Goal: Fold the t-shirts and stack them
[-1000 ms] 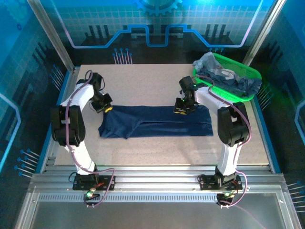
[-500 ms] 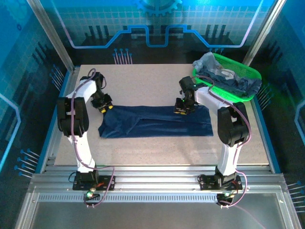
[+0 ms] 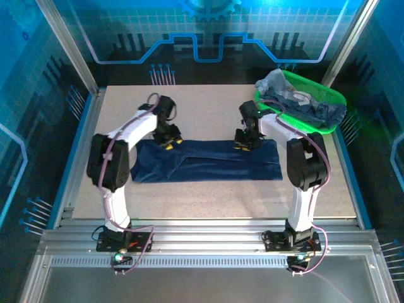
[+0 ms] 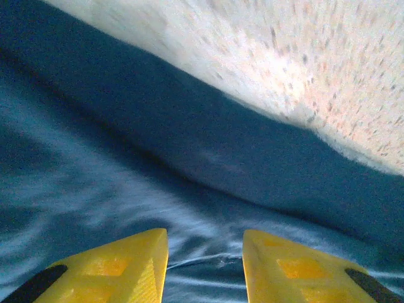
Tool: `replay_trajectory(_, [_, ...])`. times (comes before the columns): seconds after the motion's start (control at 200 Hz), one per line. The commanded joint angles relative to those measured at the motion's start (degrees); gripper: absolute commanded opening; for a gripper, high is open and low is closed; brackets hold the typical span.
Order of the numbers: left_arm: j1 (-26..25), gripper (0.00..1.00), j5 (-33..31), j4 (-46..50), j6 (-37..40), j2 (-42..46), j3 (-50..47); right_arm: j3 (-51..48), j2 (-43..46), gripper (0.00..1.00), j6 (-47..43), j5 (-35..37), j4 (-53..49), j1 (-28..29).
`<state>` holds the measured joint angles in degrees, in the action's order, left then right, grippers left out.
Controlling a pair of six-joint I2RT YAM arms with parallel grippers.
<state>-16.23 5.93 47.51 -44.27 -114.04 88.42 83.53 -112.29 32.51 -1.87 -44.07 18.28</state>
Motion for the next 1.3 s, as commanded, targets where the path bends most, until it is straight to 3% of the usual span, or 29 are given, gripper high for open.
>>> replay_trajectory(0.0, [-3.43,0.37,1.44,0.02,-5.4,-5.26,4.09,1.49,-0.82,0.31,-0.29,2.33,-1.38,-2.18])
replay_trajectory(0.12, [-3.77,0.34,-1.89,3.19,-5.83,-5.8,-1.64,2.51,-1.39,0.31,-2.29,4.81,-2.86,-4.6])
replay_trajectory(0.3, [-1.43,0.33,-3.83,-0.13,-6.94,4.29,-17.06,4.93,-4.87,0.31,-5.69,6.92,-7.22,-6.73])
replay_trajectory(0.4, [0.33,0.34,-3.73,-1.44,-6.56,6.52,-19.88,4.99,-6.8,0.31,-5.8,7.34,-10.11,-6.91])
replay_trajectory(0.52, [2.61,0.31,-2.5,-3.07,-5.27,1.42,-16.74,1.89,-7.02,0.31,-4.03,5.6,-11.38,-5.94])
replay_trajectory(0.655, [4.52,0.28,-0.74,-0.46,-1.05,-10.98,0.24,-3.76,-3.11,0.3,0.91,4.21,-10.67,-4.77])
replay_trajectory(0.88, [4.12,0.29,2.67,13.46,8.05,-38.55,56.06,-13.61,3.71,0.3,13.17,1.81,-9.42,-2.77])
replay_trajectory(0.965, [3.71,0.31,7.7,12.05,6.1,-43.75,66.28,-17.41,5.73,0.3,18.34,-1.63,-8.61,-0.59])
replay_trajectory(1.1, [3.01,0.35,6.3,9.05,4.39,-37.44,60.13,-20.0,8.58,0.3,23.33,-5.24,-7.28,4.46])
replay_trajectory(1.296, [3.36,0.36,-0.46,-2.0,0.41,-15.93,30.48,-9.93,10.85,0.33,19.58,-2.99,-9.72,5.71])
